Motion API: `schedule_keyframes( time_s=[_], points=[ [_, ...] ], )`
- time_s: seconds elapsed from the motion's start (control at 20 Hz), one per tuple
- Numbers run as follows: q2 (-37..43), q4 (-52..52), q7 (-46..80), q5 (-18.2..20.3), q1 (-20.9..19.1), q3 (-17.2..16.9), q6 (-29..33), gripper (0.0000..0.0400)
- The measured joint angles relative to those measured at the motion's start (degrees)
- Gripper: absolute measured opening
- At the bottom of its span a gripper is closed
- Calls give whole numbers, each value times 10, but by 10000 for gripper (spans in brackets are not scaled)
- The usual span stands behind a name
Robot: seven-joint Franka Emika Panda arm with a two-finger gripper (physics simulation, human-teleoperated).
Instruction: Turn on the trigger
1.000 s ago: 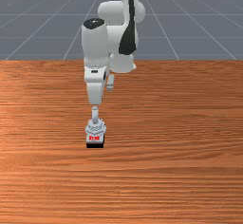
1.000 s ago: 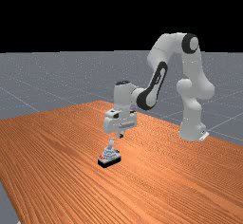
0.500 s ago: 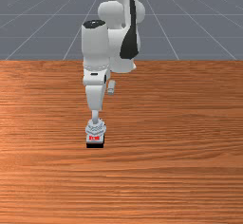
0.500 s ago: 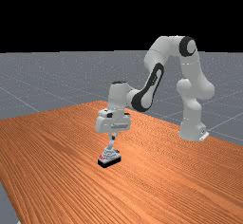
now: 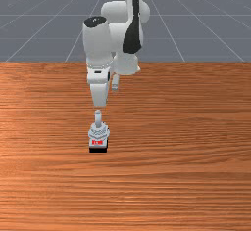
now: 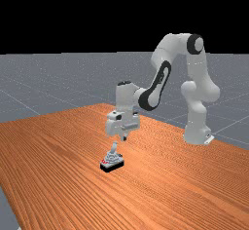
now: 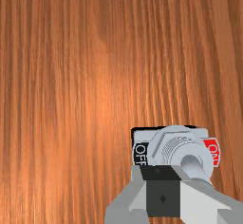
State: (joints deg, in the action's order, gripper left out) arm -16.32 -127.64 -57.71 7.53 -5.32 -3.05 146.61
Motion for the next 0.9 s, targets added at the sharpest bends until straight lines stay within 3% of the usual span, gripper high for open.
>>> schedule_keyframes(
  time_s=[0.1,0.15,0.2,0.25,0.35,0.4,0.45,0.5,0.9],
  points=[
    [7,-9,-21,21,-9,7,-3,0],
    [3,-1,-57,63,-25,20,-24,0],
    [18,-44,-5,7,-2,5,78,0],
    [7,-19,40,-41,17,-17,24,0],
    [-6,-20,55,-57,26,-25,41,0],
    [-16,-19,116,-120,60,-58,47,0],
    [-23,-20,109,-111,58,-57,56,0],
    [-29,-10,35,-35,17,-14,36,0],
    [-34,-2,-14,-26,-10,-13,44,0]
  ],
)
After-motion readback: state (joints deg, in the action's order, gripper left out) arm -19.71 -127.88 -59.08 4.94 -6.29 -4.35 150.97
